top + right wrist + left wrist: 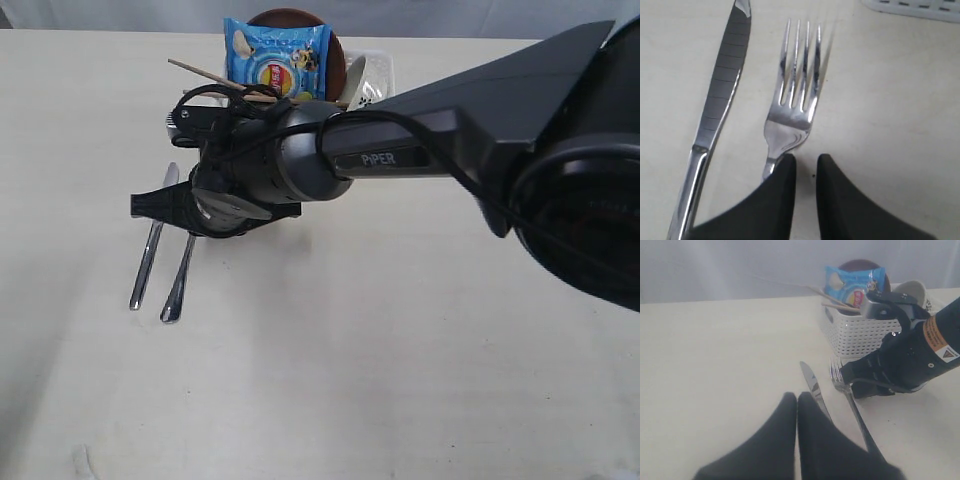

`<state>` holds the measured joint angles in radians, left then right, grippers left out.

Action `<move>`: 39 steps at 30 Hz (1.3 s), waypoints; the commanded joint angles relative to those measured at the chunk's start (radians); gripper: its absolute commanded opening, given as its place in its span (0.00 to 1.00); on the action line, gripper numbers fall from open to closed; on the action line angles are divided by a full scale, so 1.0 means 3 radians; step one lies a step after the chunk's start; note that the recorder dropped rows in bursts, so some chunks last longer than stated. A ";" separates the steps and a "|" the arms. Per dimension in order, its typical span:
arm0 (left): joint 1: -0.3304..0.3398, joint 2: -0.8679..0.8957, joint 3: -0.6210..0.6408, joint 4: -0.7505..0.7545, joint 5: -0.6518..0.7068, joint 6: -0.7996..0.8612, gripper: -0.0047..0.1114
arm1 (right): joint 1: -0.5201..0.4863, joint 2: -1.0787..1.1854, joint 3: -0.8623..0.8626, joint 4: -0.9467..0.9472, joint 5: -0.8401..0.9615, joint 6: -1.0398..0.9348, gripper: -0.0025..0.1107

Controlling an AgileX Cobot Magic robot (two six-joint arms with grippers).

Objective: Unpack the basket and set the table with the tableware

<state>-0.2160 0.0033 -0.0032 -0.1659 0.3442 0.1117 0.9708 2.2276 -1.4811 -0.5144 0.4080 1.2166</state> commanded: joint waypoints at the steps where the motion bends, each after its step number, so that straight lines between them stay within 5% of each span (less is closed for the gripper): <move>1: -0.0019 -0.0011 0.0011 0.0004 -0.0006 0.0000 0.04 | -0.0011 0.0006 0.0016 -0.0002 -0.0059 -0.0022 0.17; 21: -0.0019 -0.0011 0.0011 0.0004 -0.0006 0.0000 0.04 | -0.0011 -0.0069 0.0016 -0.0009 -0.0184 -0.0036 0.17; 29: -0.0019 -0.0011 0.0011 0.0004 -0.0006 0.0000 0.04 | -0.0011 -0.0396 0.0016 -0.0033 0.0310 -0.0487 0.16; 33: -0.0019 -0.0011 0.0011 0.0004 -0.0006 0.0000 0.04 | -0.0004 -0.0630 0.0075 -0.0042 0.0544 -0.0911 0.02; 39: -0.0019 -0.0011 0.0011 0.0004 -0.0006 0.0000 0.04 | -0.0004 -0.1107 0.0613 -0.0270 0.0171 -0.0920 0.02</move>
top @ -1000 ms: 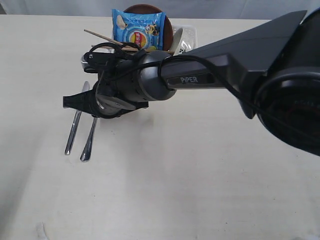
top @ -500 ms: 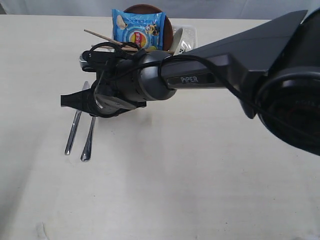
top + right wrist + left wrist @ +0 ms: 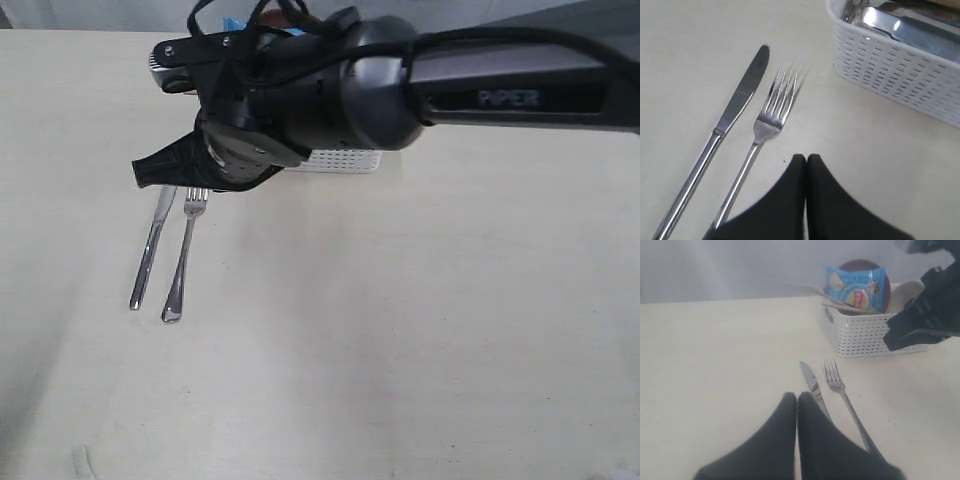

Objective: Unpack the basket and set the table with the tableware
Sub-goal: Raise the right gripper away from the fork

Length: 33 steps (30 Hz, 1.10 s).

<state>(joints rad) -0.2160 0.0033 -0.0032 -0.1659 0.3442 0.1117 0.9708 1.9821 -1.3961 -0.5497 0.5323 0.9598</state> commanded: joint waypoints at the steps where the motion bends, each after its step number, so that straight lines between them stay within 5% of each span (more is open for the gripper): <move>1: -0.0019 -0.0011 0.0011 0.0004 -0.0006 0.0000 0.04 | -0.0004 -0.0382 0.0452 -0.0179 -0.0354 -0.0064 0.02; 7: -0.0019 -0.0011 0.0011 0.0004 -0.0006 0.0000 0.04 | -0.0011 -0.0852 0.0932 -0.0545 -0.0660 -0.0064 0.02; 15: -0.0019 -0.0011 0.0011 0.0004 -0.0006 0.0000 0.04 | -0.0101 -0.1215 0.0954 -0.0636 -0.0280 -0.0064 0.02; 33: -0.0019 -0.0011 0.0011 0.0004 -0.0006 -0.0010 0.04 | -0.1423 -0.1483 0.0938 0.0153 -0.0300 -0.1227 0.02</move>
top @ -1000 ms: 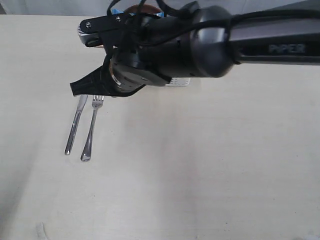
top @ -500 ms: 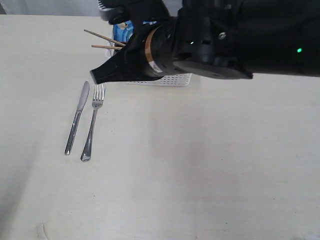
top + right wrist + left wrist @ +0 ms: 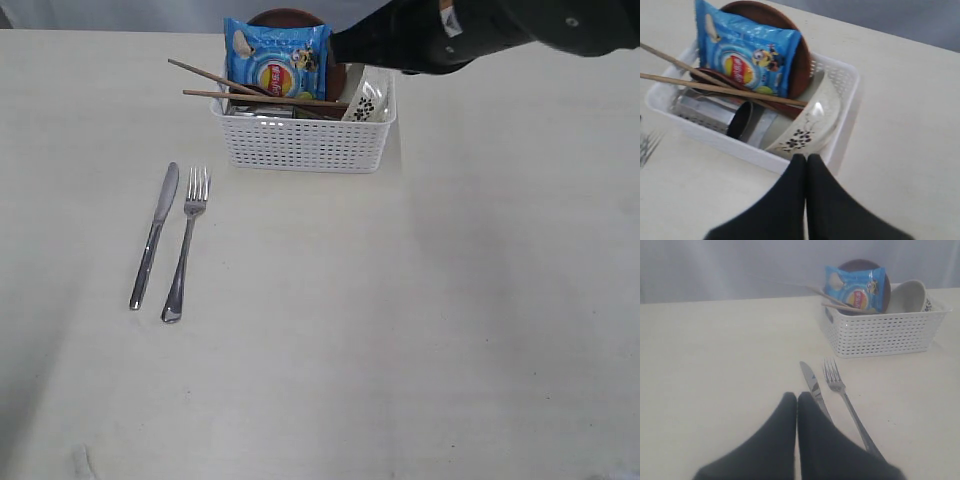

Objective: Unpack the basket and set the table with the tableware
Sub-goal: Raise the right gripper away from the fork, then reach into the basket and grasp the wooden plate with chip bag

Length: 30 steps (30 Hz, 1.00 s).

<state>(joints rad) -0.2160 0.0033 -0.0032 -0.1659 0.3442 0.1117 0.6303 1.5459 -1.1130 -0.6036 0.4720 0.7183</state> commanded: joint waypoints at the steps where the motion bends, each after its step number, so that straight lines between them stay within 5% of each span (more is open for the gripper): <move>1: -0.0019 -0.0011 0.0011 0.0004 -0.0006 -0.0010 0.04 | -0.0367 -0.0020 -0.0039 0.0457 -0.0106 -0.0567 0.02; 14: -0.0019 -0.0011 0.0011 0.0004 -0.0006 -0.0010 0.04 | -0.0620 0.0912 -0.1758 0.2415 0.1214 -0.3370 0.02; 19: -0.0019 -0.0011 0.0011 0.0004 -0.0006 -0.0010 0.04 | -0.0620 0.1414 -0.2519 0.2452 0.1699 -0.3000 0.02; 30: -0.0019 -0.0011 0.0011 0.0004 -0.0006 -0.0003 0.04 | -0.0620 0.2174 -0.3494 0.2211 0.1784 -0.2627 0.02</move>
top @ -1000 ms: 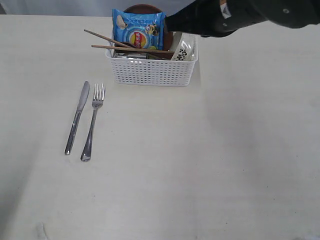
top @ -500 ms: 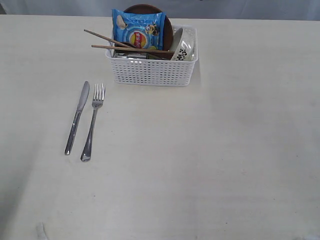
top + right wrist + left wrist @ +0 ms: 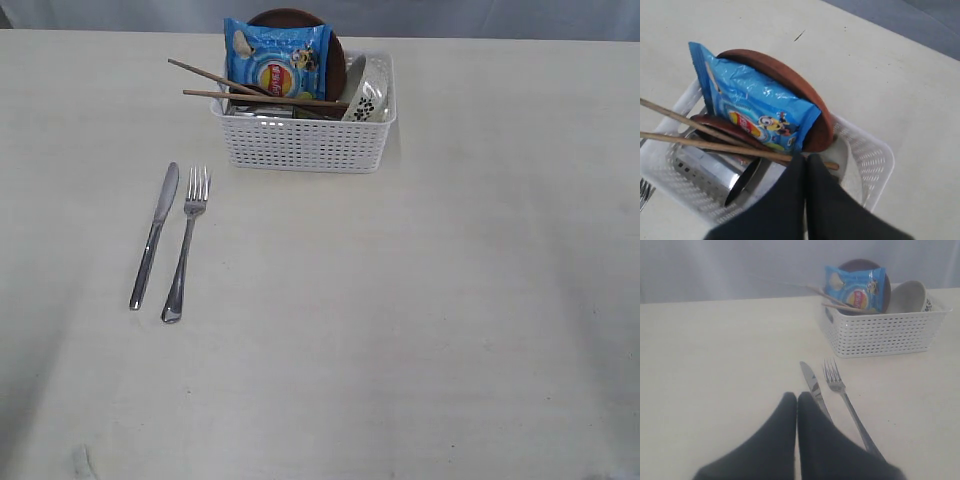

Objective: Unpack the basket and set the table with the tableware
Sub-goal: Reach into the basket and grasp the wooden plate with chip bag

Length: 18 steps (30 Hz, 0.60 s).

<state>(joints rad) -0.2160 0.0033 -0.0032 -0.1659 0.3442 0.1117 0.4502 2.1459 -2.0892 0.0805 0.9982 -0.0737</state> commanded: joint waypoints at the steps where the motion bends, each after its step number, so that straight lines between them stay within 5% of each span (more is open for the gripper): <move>1: -0.0019 -0.0011 0.0011 0.0004 -0.0006 -0.0003 0.04 | -0.0019 0.0222 -0.0299 -0.0063 0.0030 -0.0001 0.05; 6: -0.0019 -0.0011 0.0011 0.0004 -0.0006 -0.0003 0.04 | -0.0054 0.0468 -0.0568 0.0086 0.0051 -0.0515 0.50; 14: -0.0019 -0.0011 0.0011 0.0004 -0.0006 -0.0003 0.04 | -0.0464 0.0697 -0.0568 0.1355 0.0021 -0.2742 0.50; 18: -0.0019 -0.0011 0.0011 0.0015 -0.0006 -0.0003 0.04 | -0.0574 0.0866 -0.0568 0.1701 0.0020 -0.3155 0.50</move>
<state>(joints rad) -0.2160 0.0033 -0.0032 -0.1659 0.3442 0.1117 0.2935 2.3839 -2.2531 0.5366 1.0068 -0.9489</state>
